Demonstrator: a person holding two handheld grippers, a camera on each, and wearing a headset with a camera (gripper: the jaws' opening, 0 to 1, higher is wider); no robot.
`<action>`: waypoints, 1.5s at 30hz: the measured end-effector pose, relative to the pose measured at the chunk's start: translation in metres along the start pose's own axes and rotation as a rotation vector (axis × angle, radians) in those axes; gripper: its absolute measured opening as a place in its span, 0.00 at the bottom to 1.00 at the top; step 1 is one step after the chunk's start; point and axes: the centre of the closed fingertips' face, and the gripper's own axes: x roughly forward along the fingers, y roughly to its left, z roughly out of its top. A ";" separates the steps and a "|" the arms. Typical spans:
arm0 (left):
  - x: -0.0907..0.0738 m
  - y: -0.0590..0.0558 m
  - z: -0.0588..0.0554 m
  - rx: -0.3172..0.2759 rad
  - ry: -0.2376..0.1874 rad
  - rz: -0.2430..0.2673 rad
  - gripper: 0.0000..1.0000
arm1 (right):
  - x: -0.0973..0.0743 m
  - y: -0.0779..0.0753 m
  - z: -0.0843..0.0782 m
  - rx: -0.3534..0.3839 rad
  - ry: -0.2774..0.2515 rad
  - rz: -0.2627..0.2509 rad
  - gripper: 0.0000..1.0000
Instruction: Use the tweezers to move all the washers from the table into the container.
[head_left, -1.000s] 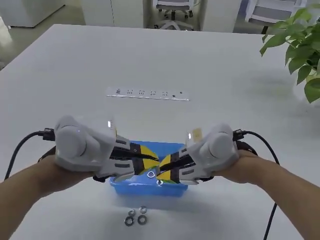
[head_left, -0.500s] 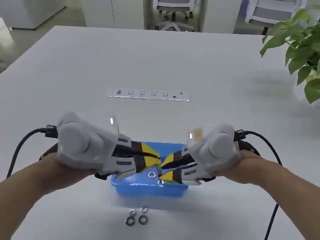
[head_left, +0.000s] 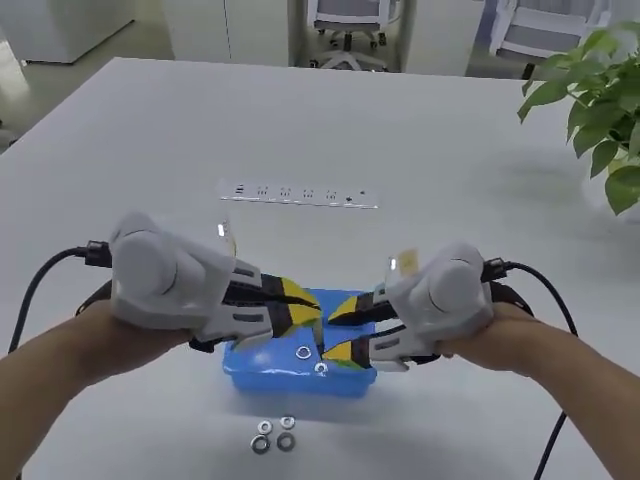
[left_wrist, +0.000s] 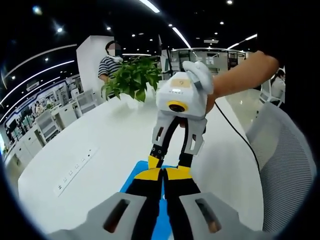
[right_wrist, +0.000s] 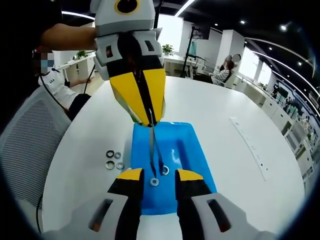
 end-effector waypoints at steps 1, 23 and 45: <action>-0.001 0.000 0.001 -0.007 -0.003 0.000 0.05 | -0.002 0.000 0.000 0.005 0.000 -0.004 0.26; -0.028 -0.012 0.018 -0.019 0.010 0.017 0.04 | -0.046 0.014 0.013 0.081 -0.016 -0.137 0.51; -0.069 -0.019 0.023 -0.063 -0.008 0.052 0.05 | -0.063 0.048 0.005 0.163 -0.042 -0.196 0.83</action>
